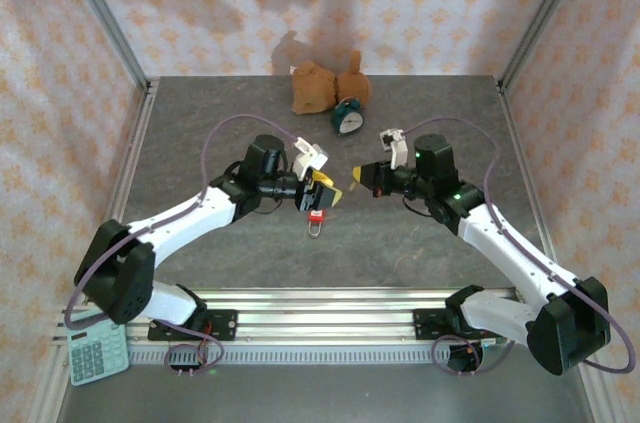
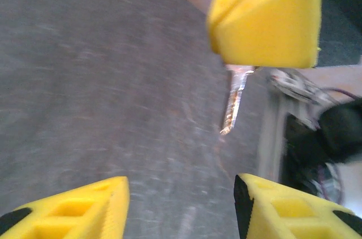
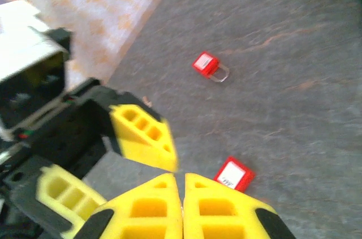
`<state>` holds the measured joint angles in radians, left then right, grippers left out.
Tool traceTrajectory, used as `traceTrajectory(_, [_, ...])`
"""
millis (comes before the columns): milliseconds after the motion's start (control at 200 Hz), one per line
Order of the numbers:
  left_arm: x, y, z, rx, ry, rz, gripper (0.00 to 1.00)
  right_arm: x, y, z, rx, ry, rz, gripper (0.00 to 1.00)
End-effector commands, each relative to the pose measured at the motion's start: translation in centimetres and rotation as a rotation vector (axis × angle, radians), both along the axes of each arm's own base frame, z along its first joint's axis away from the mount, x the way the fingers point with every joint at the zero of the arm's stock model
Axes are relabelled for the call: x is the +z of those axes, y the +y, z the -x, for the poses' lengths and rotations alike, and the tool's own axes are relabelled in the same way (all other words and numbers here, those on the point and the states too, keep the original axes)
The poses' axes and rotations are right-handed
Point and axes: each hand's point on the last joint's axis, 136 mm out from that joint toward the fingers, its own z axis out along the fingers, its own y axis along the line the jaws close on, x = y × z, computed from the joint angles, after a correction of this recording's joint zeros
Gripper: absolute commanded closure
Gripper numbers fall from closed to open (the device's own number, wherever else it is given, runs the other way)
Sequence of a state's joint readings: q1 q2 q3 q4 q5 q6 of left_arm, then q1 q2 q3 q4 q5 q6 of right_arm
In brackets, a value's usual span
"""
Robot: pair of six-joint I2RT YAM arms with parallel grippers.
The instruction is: Unlock with the key
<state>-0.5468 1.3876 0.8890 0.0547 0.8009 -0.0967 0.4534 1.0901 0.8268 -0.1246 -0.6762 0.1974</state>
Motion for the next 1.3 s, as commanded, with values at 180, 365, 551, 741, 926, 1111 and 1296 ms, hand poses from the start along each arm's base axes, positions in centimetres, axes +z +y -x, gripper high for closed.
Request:
traceTrajectory(180, [-3.7, 9.5, -6.2, 0.678, 0.064, -0.242, 0.53, 0.9, -2.8, -1.8, -0.189, -0.067, 0.079, 0.95])
traceTrajectory(365, [-8.9, 9.3, -4.8, 0.678, 0.344, -0.434, 0.41, -0.5, -4.3, -2.4, -0.270, -0.046, 0.146, 0.96])
traceTrajectory(551, [-11.0, 7.5, -2.3, 0.645, 0.353, -0.717, 0.33, -1.6, -5.6, -2.8, -0.343, -0.032, 0.183, 0.96])
traceTrajectory(741, [-13.3, 6.1, -2.0, 0.630, 0.386, -0.858, 0.34, -2.1, -6.2, -2.7, -0.372, -0.028, 0.196, 0.96])
traceTrajectory(926, [-15.2, 6.6, -2.3, 0.654, 0.407, -0.973, 0.31, -2.3, -6.6, -2.3, -0.380, -0.030, 0.205, 0.96])
traceTrajectory(1111, [-16.9, 5.6, -1.5, 0.599, 0.480, -1.002, 0.31, -2.8, -6.9, -2.0, -0.386, -0.031, 0.207, 0.96])
traceTrajectory(1296, [-17.3, 5.7, -0.3, 0.559, 0.497, -1.062, 0.31, -2.9, -7.1, -1.7, -0.392, -0.038, 0.205, 0.96])
